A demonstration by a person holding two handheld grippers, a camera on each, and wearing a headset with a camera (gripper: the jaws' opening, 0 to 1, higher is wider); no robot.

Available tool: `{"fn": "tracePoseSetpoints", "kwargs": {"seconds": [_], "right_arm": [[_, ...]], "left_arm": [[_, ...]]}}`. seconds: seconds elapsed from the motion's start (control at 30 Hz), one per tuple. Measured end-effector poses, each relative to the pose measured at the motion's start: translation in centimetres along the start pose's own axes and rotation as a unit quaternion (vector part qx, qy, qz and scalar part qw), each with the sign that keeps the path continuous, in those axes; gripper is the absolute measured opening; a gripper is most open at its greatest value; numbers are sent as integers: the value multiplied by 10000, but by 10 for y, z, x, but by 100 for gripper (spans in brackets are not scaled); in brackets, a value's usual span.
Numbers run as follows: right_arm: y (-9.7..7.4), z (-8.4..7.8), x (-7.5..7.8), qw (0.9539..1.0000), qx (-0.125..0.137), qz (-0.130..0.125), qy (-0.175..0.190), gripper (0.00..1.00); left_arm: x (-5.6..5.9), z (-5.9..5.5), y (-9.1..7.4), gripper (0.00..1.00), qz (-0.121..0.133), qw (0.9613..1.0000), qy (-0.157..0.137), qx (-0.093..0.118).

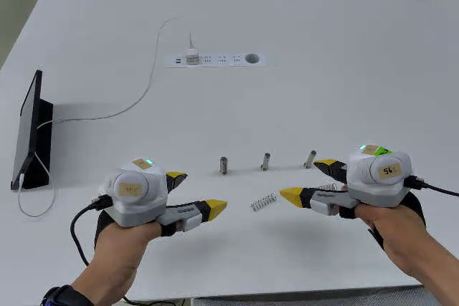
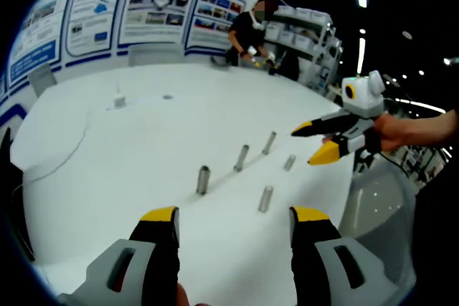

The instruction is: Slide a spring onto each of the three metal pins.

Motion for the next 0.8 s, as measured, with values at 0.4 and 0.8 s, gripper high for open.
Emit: {"fn": "tracePoseSetpoints", "kwargs": {"seconds": [0.4, 0.8], "right_arm": [[-20, -13, 15, 9998, -52, -120, 123, 68], [-38, -23, 28, 9997, -160, -119, 107, 76]], "left_arm": [[3, 5, 17, 65, -123, 9998, 94, -89], [11, 9, 38, 66, -279, 9992, 196, -225]]}}
Point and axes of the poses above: the centre of the closed fingertips' face, and the gripper's own axes: y roughly forward along the fingers, x roughly to its right, z roughly out of its top, the point moved 8 cm from there along -y, roughly backward along the fingers
